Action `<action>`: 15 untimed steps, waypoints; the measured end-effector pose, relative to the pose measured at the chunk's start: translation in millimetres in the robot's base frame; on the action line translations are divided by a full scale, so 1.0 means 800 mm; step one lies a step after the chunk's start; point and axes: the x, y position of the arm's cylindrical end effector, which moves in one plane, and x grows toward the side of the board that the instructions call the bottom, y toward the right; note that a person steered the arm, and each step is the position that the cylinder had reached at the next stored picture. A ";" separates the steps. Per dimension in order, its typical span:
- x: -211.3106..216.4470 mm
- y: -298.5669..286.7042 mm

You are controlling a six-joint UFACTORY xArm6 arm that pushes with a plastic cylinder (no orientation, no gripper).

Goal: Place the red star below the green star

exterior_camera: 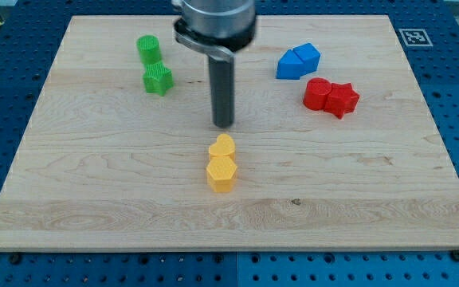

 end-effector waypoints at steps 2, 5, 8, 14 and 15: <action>0.011 0.050; -0.020 0.313; -0.064 0.230; -0.048 -0.017; -0.060 -0.013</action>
